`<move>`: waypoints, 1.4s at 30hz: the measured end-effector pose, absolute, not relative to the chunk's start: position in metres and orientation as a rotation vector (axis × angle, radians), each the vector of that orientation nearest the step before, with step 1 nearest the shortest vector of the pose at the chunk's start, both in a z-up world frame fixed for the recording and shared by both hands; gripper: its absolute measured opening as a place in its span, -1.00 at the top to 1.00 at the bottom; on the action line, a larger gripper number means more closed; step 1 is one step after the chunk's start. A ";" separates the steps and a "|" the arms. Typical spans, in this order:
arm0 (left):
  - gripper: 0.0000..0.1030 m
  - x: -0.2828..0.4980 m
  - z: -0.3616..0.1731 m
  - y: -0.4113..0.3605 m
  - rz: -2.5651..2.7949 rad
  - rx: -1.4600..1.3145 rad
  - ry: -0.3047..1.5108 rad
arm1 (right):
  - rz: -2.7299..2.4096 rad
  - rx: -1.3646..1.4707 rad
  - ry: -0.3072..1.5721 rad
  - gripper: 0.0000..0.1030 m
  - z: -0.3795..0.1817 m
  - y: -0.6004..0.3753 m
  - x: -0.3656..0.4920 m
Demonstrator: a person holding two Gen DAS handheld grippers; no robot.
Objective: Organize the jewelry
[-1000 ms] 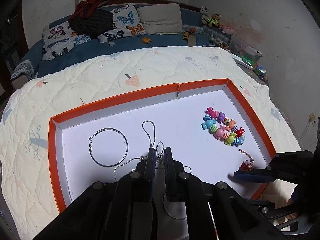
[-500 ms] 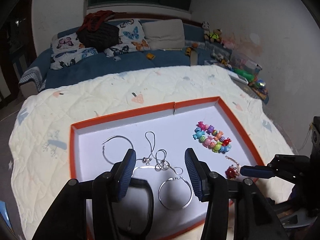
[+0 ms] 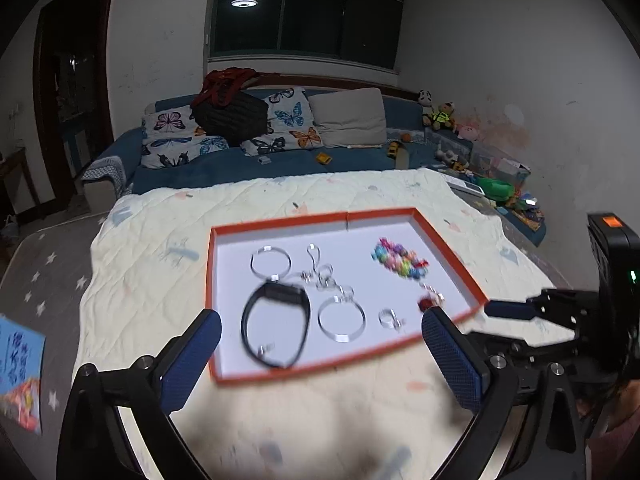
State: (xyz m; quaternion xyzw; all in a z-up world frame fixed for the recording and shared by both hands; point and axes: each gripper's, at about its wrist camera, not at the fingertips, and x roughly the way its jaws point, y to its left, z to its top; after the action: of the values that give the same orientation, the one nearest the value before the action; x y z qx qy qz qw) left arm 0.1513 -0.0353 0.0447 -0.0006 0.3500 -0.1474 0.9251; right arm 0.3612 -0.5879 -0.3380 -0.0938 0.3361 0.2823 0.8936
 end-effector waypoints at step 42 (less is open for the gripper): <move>-1.00 0.066 0.011 -0.013 -0.113 -0.020 0.821 | 0.507 -0.176 0.697 -0.23 -0.351 -0.596 0.317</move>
State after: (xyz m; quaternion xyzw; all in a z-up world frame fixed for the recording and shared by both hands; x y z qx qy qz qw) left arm 0.0665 -0.0128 0.0106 -0.0095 0.3989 -0.0549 0.9153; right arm 0.3169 -0.5963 -0.3512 -0.0850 0.3375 0.2456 0.9048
